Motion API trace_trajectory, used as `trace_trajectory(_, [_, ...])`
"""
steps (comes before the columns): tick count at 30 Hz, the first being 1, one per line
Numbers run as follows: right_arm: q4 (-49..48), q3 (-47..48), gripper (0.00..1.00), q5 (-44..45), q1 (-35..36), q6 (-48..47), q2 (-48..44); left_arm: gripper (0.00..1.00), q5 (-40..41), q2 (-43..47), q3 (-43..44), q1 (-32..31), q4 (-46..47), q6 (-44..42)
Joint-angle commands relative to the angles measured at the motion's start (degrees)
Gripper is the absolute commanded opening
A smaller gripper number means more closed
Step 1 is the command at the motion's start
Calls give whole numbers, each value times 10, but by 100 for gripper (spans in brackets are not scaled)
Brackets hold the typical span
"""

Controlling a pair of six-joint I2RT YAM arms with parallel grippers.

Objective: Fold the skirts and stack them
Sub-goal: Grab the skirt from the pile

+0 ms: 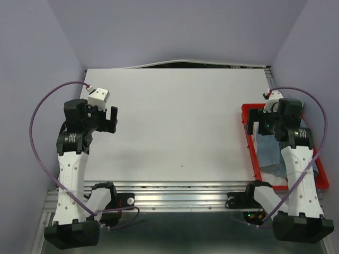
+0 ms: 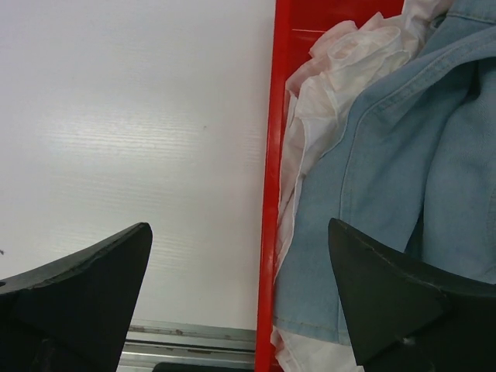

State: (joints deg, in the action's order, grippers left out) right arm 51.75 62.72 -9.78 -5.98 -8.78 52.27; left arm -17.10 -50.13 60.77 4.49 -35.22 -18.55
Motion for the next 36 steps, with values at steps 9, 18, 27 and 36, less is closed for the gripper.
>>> trace_trajectory(9, [-121, 59, 100, 159, -3, 117, 70, 99, -35, -47, 65, -1, 16, 29])
trace_trajectory(18, [-196, 99, 100, 338, -3, 153, 221, 99, -60, -71, 65, -1, 34, 41])
trace_trajectory(27, [-229, 152, 100, 409, -89, 203, 340, 99, -79, -100, 79, -1, 45, 44])
trace_trajectory(36, [-275, 145, 100, 383, -157, 233, 405, 99, -95, -117, 79, -1, 60, 48])
